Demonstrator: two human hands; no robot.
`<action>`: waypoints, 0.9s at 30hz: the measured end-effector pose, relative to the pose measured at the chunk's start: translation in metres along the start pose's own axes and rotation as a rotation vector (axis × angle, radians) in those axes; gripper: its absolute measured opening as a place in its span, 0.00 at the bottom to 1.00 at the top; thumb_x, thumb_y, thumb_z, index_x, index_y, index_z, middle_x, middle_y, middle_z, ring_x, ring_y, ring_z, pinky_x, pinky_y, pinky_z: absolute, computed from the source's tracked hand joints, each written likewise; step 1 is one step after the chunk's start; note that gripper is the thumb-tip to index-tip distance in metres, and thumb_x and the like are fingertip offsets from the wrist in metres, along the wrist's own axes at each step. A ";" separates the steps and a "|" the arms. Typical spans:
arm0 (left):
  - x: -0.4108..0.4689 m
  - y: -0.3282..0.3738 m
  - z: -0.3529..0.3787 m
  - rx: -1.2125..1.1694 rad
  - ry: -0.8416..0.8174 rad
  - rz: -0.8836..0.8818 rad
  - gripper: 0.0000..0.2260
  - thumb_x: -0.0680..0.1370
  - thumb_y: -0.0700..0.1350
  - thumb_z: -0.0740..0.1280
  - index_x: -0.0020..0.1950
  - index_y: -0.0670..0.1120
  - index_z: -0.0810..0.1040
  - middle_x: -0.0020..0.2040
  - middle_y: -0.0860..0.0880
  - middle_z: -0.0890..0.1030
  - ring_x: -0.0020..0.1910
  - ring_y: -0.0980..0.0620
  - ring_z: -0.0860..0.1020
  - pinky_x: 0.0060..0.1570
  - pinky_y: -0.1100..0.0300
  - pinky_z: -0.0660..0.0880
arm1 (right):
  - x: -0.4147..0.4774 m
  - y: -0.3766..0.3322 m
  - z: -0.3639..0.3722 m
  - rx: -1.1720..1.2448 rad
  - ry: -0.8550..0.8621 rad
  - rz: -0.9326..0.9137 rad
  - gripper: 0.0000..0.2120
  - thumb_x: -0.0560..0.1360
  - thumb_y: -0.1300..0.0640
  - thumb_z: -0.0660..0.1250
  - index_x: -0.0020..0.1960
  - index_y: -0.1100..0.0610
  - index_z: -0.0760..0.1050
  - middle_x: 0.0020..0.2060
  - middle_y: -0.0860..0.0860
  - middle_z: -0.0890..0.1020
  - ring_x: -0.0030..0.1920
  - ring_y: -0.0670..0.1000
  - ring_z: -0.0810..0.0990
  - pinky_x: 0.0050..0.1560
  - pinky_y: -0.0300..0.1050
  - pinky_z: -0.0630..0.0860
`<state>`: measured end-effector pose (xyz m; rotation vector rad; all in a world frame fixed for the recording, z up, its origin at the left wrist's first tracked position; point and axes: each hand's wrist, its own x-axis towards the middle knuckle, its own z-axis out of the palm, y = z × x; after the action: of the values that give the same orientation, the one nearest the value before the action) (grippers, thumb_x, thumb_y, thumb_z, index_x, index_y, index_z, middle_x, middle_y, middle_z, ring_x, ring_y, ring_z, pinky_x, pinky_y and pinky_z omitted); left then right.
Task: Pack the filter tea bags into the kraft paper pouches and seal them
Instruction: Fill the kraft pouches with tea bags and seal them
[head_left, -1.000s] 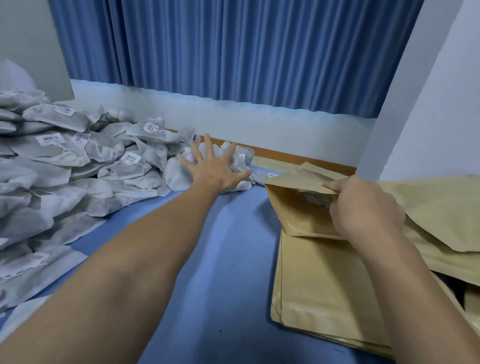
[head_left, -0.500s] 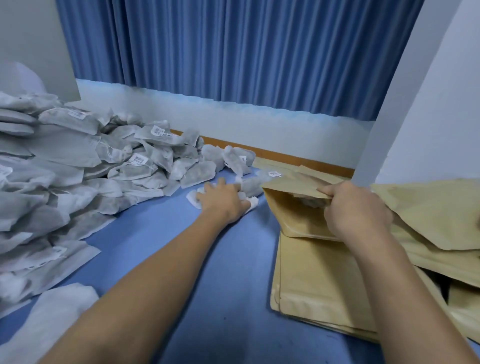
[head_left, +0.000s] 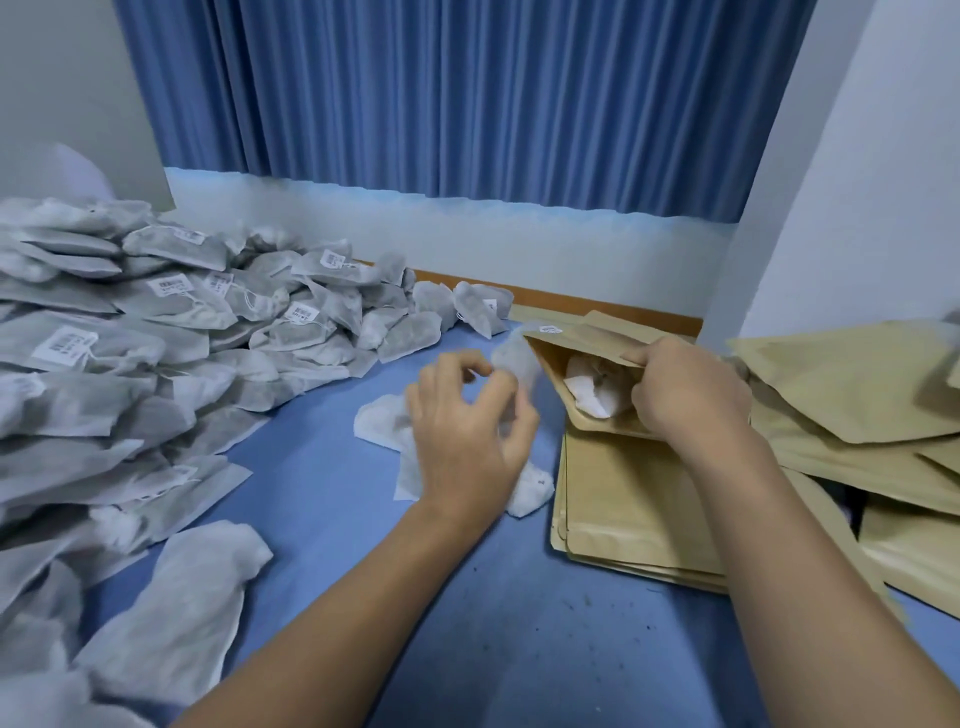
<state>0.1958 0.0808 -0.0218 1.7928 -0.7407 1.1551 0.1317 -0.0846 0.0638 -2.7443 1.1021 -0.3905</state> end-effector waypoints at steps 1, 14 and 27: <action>-0.001 0.007 -0.001 -0.061 0.020 0.094 0.08 0.75 0.40 0.71 0.36 0.42 0.77 0.47 0.43 0.77 0.42 0.43 0.73 0.43 0.49 0.69 | 0.000 0.001 -0.001 0.011 0.006 0.006 0.24 0.76 0.60 0.62 0.67 0.40 0.75 0.62 0.53 0.79 0.61 0.60 0.76 0.48 0.46 0.66; 0.040 0.069 0.086 0.186 -1.000 -0.018 0.11 0.79 0.37 0.63 0.61 0.44 0.76 0.58 0.43 0.79 0.55 0.41 0.78 0.43 0.51 0.71 | 0.007 0.016 -0.013 0.165 -0.037 -0.134 0.31 0.72 0.65 0.57 0.63 0.36 0.78 0.59 0.53 0.80 0.45 0.60 0.79 0.51 0.51 0.79; -0.028 0.041 0.016 0.140 -0.360 -0.185 0.07 0.76 0.49 0.63 0.47 0.51 0.79 0.54 0.53 0.80 0.57 0.49 0.76 0.69 0.42 0.61 | 0.015 0.012 -0.001 0.053 0.064 -0.027 0.21 0.76 0.55 0.66 0.67 0.41 0.76 0.58 0.54 0.80 0.57 0.61 0.78 0.49 0.49 0.73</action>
<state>0.1579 0.0487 -0.0367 2.1705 -0.6920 0.7868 0.1338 -0.1033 0.0648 -2.7209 1.0551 -0.5068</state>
